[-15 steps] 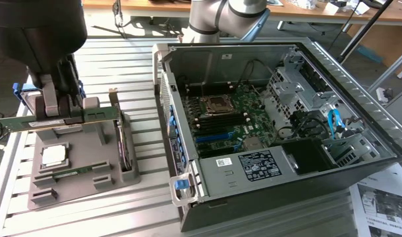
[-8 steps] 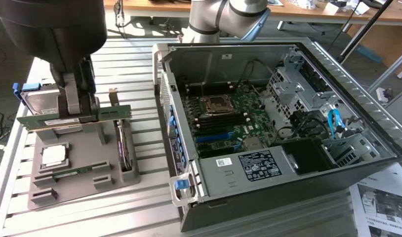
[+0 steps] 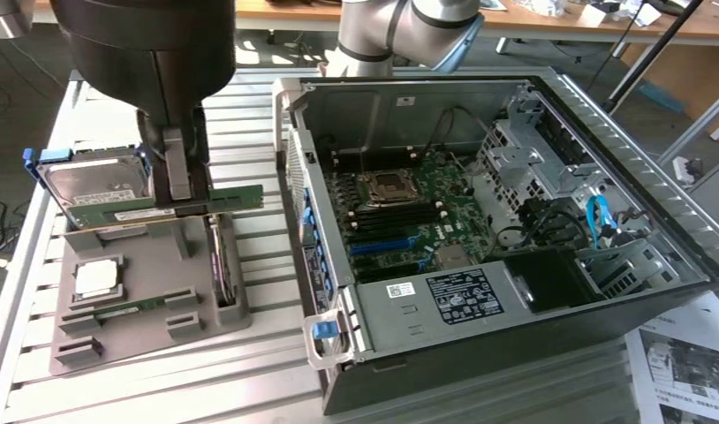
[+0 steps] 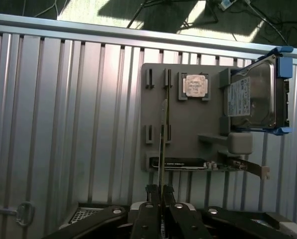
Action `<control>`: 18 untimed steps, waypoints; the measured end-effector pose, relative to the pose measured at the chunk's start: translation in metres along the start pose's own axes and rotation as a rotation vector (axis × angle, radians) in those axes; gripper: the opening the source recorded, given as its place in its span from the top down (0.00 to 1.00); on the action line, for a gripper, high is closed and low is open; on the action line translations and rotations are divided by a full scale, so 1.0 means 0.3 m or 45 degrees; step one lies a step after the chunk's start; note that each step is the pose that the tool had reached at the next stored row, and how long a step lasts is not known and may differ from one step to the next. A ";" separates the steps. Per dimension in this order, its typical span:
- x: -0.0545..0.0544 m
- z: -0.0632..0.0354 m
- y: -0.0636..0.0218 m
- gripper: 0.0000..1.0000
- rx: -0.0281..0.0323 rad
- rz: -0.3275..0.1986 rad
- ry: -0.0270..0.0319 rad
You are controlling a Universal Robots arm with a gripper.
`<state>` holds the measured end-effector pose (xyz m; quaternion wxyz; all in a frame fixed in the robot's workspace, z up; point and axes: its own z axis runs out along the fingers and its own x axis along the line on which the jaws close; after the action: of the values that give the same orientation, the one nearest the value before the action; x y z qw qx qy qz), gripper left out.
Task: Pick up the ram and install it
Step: 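Pick up the ram and move it above insertion slot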
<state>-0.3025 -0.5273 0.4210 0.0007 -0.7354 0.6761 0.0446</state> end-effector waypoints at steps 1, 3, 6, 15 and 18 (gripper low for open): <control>0.001 -0.001 -0.008 0.86 -0.0002 0.000 0.0001; 0.002 -0.001 -0.023 0.86 0.0000 0.000 0.0000; 0.004 -0.003 -0.047 0.86 0.0000 0.000 0.0000; 0.011 -0.008 -0.130 0.86 0.0000 0.000 0.0000; 0.013 -0.010 -0.153 0.86 0.0000 0.000 0.0000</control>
<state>-0.2563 -0.5273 0.4211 0.0007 -0.7354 0.6761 0.0446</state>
